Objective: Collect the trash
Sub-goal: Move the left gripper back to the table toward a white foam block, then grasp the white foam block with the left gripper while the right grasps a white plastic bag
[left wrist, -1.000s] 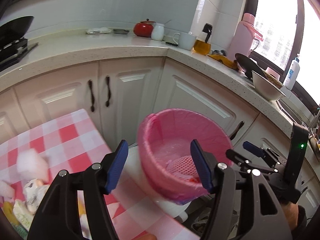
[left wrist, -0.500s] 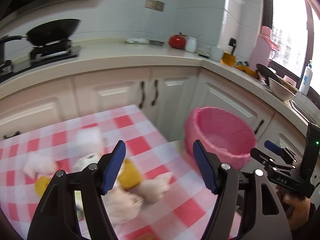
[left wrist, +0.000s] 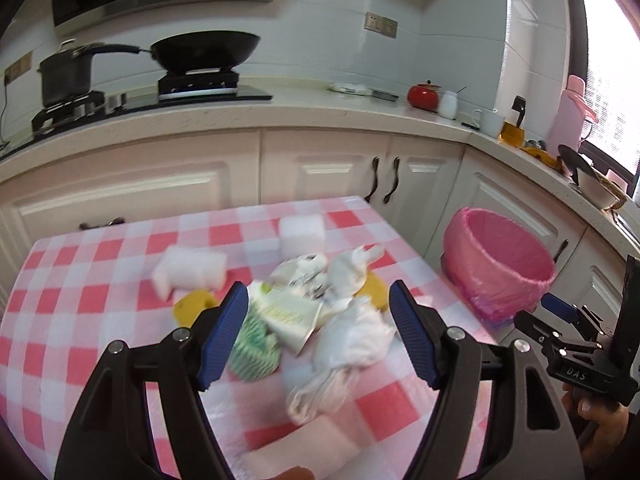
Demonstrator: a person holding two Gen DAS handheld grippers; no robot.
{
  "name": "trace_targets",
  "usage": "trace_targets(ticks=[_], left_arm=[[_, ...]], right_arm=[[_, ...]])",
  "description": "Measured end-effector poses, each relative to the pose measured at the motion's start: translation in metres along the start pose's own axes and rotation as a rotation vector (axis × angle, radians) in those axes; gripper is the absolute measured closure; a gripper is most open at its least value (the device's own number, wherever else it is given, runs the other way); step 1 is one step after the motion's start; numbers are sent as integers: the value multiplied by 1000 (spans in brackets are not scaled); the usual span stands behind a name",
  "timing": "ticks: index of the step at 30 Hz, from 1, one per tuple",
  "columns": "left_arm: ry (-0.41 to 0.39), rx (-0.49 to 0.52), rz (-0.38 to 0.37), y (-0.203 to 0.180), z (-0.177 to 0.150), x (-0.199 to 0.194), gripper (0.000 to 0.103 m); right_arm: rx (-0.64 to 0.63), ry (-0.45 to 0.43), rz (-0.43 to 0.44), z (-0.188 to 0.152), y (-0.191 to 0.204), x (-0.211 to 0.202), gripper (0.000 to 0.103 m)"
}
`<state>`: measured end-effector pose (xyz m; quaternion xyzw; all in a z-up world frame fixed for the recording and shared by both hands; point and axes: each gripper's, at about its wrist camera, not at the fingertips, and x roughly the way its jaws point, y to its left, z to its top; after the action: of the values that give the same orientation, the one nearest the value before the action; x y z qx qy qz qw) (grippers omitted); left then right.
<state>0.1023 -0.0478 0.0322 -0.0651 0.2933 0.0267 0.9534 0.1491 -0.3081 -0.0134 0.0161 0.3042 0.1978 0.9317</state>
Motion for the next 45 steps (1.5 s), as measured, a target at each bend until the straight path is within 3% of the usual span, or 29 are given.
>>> trace_targets(ticks=[19, 33, 37, 45], left_arm=[[78, -26, -2, 25, -81, -19, 31], [183, -13, -19, 22, -114, 5, 30], [222, -15, -23, 23, -120, 15, 25], [281, -6, -36, 23, -130, 31, 29]], right_arm=[[-102, 48, 78, -40, 66, 6, 19], [-120, 66, 89, -43, 72, 15, 19], [-117, 73, 90, -41, 70, 19, 19], [-122, 89, 102, -38, 75, 29, 19]])
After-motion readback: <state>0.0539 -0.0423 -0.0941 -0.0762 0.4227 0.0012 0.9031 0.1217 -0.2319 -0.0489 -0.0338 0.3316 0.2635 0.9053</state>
